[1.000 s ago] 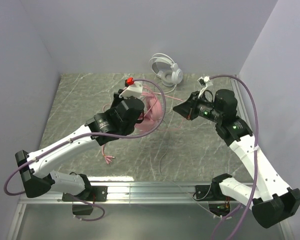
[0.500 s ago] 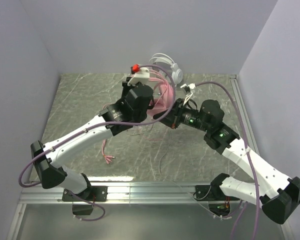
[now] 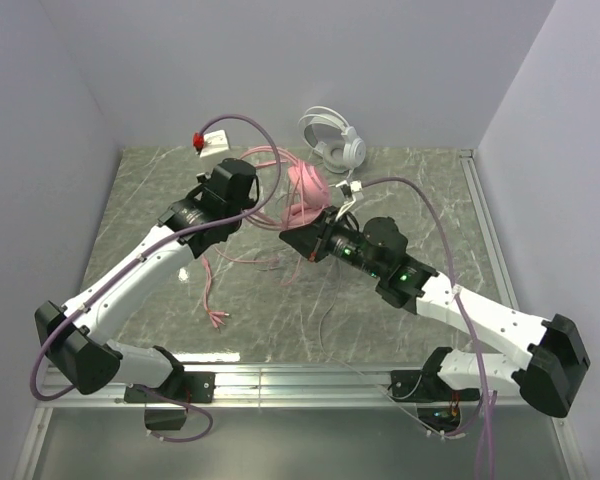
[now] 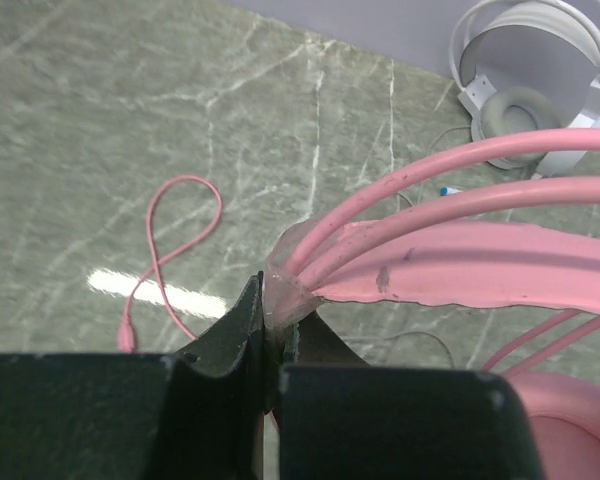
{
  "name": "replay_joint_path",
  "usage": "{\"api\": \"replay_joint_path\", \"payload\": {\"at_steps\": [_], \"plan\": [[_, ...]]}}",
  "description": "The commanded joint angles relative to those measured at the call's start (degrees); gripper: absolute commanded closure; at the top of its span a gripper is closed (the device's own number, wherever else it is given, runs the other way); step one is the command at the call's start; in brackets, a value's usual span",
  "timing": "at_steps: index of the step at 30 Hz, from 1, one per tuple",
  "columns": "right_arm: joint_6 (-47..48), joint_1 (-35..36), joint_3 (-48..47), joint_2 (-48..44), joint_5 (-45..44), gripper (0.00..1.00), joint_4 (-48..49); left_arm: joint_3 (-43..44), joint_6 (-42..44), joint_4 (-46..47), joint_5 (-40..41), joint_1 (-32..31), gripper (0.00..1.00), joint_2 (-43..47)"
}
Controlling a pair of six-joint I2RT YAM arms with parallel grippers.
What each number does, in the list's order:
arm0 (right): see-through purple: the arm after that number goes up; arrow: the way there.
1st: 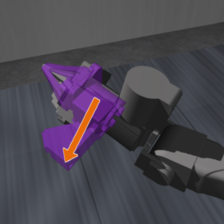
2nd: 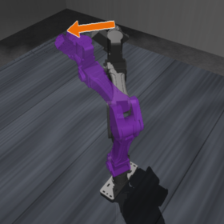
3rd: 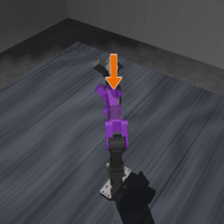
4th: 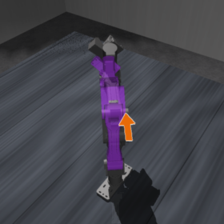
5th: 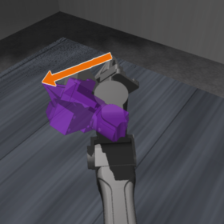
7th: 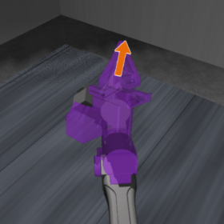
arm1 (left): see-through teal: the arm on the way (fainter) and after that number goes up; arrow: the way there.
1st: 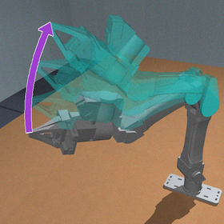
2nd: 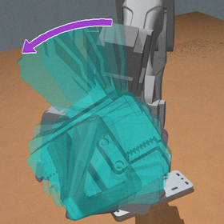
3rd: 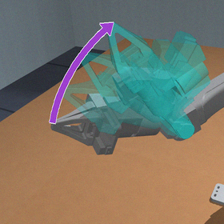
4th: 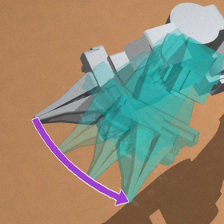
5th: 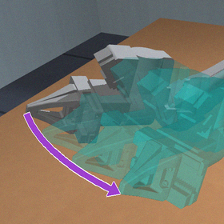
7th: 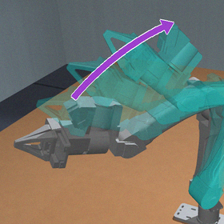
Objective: Wrap the headphones
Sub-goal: Wrap the headphone cable with the right arm
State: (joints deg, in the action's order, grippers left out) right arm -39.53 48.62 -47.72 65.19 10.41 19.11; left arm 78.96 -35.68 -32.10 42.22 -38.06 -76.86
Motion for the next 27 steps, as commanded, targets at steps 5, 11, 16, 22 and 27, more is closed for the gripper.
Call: {"api": "replay_joint_path", "payload": {"at_steps": [5,11,16,22,27], "plan": [[1.2,3.9,1.5,5.6,1.2,0.92,11.3,0.9,-13.9,6.4,-3.5,4.7,1.00,2.7],[1.1,4.7,4.0,8.1,0.5,0.90,17.3,-1.4,-14.6,7.9,-3.3,4.9,1.00,5.0],[0.9,4.9,4.7,10.0,1.6,0.87,20.5,-2.6,-14.2,9.2,-2.7,4.9,0.99,6.4],[1.3,5.8,4.7,11.9,1.5,0.92,21.6,-1.5,-14.5,7.8,-2.9,5.0,1.00,5.8],[1.7,6.2,5.4,13.4,1.8,0.94,23.6,-1.4,-14.5,7.7,-3.4,5.4,0.99,5.7]]}}
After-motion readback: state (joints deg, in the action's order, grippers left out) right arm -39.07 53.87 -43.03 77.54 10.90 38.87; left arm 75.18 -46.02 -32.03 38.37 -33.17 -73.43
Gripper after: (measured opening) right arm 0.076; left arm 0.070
